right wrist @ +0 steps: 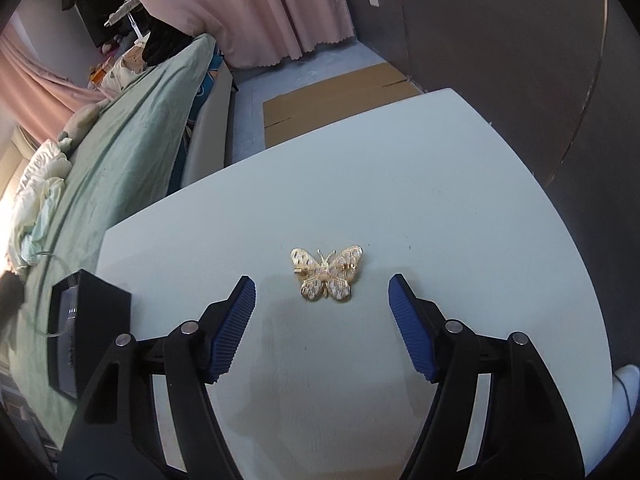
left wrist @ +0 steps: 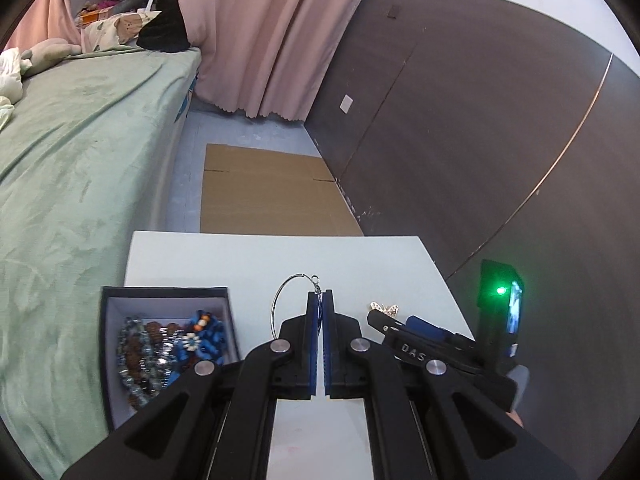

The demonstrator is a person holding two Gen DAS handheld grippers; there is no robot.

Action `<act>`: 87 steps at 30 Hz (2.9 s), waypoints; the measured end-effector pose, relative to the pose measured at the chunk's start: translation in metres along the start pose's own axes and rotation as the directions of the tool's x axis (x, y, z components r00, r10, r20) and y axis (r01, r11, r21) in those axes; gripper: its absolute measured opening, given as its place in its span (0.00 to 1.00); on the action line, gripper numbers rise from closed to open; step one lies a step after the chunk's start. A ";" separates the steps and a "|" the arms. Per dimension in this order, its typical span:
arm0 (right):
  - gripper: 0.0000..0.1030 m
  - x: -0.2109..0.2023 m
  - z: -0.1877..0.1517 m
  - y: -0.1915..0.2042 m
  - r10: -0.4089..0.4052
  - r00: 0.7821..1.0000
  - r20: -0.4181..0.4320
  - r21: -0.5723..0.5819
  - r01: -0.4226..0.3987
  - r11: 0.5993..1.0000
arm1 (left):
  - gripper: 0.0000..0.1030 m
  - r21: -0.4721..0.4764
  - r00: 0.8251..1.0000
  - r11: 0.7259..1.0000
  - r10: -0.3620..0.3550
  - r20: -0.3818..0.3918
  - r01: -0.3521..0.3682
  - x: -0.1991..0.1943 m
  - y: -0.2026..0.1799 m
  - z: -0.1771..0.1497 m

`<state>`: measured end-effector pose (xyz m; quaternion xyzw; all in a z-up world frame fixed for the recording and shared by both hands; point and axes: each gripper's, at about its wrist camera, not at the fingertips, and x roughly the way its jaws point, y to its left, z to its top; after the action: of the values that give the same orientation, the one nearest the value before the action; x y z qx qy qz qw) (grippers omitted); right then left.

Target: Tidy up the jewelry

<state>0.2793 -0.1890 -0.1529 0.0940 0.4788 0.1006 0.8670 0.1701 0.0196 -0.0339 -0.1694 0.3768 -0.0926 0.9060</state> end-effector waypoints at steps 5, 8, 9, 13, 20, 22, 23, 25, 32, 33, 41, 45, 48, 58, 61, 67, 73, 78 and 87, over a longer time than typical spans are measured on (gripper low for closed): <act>0.67 0.006 -0.001 0.011 -0.065 0.998 0.027 -0.047 0.066 0.997 | 0.00 -0.028 1.000 1.000 -0.001 0.025 0.002 -0.022 0.018 0.002; 0.55 0.010 -0.004 0.020 -0.130 0.991 0.043 -0.090 0.134 0.987 | 0.00 -0.047 0.999 0.999 0.009 0.034 -0.008 -0.031 0.031 0.002; 0.51 0.011 -0.004 0.023 -0.157 0.986 0.051 -0.107 0.162 0.981 | 0.00 -0.054 0.999 0.998 0.014 0.034 -0.012 -0.033 0.036 0.002; 0.38 0.014 -0.009 0.028 -0.210 0.975 0.074 -0.147 0.219 0.965 | 0.00 -0.073 0.999 0.997 0.029 0.026 -0.027 -0.038 0.049 0.000; 0.37 0.008 -0.009 0.028 -0.151 0.988 0.043 -0.103 0.154 0.983 | 0.02 -0.132 0.999 0.991 0.029 -0.022 -0.032 -0.033 0.069 -0.004; 0.37 0.000 -0.009 0.033 -0.127 0.990 0.055 -0.093 0.132 0.987 | 0.06 -0.153 0.999 0.987 0.038 -0.027 -0.042 -0.034 0.075 -0.004; 0.37 -0.005 -0.009 0.036 -0.108 0.992 0.061 -0.086 0.113 0.990 | 0.16 -0.164 0.999 0.985 0.046 -0.026 -0.049 -0.035 0.078 -0.005; 0.37 -0.014 -0.008 0.043 -0.060 0.995 0.074 -0.080 0.066 0.995 | 0.38 -0.176 0.998 0.982 0.064 -0.015 -0.065 -0.038 0.083 -0.005; 0.37 -0.043 -0.008 0.076 0.098 0.987 0.126 -0.101 -0.085 0.991 | 0.63 -0.212 0.994 0.971 0.110 0.006 -0.107 -0.045 0.096 -0.002; 0.37 -0.046 -0.008 0.080 0.122 0.984 0.130 -0.106 -0.108 0.988 | 0.65 -0.218 0.994 0.970 0.112 0.007 -0.108 -0.045 0.098 -0.002; 0.37 -0.069 -0.016 0.110 0.277 0.951 0.141 -0.170 -0.252 0.953 | 0.90 -0.233 0.989 0.963 0.144 0.029 -0.133 -0.053 0.105 0.001; 0.37 -0.074 -0.021 0.127 0.344 0.931 0.123 -0.207 -0.314 0.926 | 0.91 -0.248 0.985 0.956 0.168 0.034 -0.155 -0.056 0.112 0.001; 0.37 -0.074 -0.026 0.137 0.383 0.918 0.099 -0.224 -0.355 0.908 | 0.91 -0.269 0.982 0.948 0.186 0.035 -0.170 -0.059 0.118 0.000; 0.78 -0.072 -0.038 0.156 0.456 0.890 -0.020 -0.229 -0.448 0.864 | 0.91 -0.297 0.977 0.935 0.211 0.019 -0.196 -0.064 0.124 -0.003; 0.78 -0.081 -0.035 0.143 0.462 0.887 0.008 -0.208 -0.450 0.869 | 0.91 -0.294 0.977 0.935 0.214 0.022 -0.199 -0.067 0.121 -0.005; 0.78 -0.095 -0.032 0.111 0.448 0.893 0.035 -0.149 -0.438 0.886 | 0.92 -0.278 0.974 0.938 0.224 0.023 -0.209 -0.071 0.110 -0.011; 0.79 -0.107 -0.037 0.088 0.409 0.912 0.038 -0.134 -0.401 0.906 | 0.92 -0.241 0.970 0.943 0.243 0.022 -0.231 -0.074 0.093 -0.021; 0.81 -0.120 -0.046 0.070 0.394 0.918 0.046 -0.116 -0.387 0.915 | 0.92 -0.192 0.965 0.950 0.259 0.036 -0.247 -0.080 0.074 -0.033; 0.89 -0.145 -0.064 0.044 0.350 0.934 0.076 -0.105 -0.342 0.934 | 0.92 -0.100 0.968 0.965 0.247 0.054 -0.241 -0.092 0.039 -0.059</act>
<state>0.1452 -0.1806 -0.0574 0.1424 0.4088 0.2688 0.8604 0.0653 0.0687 -0.0270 -0.1664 0.3687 0.0429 0.9135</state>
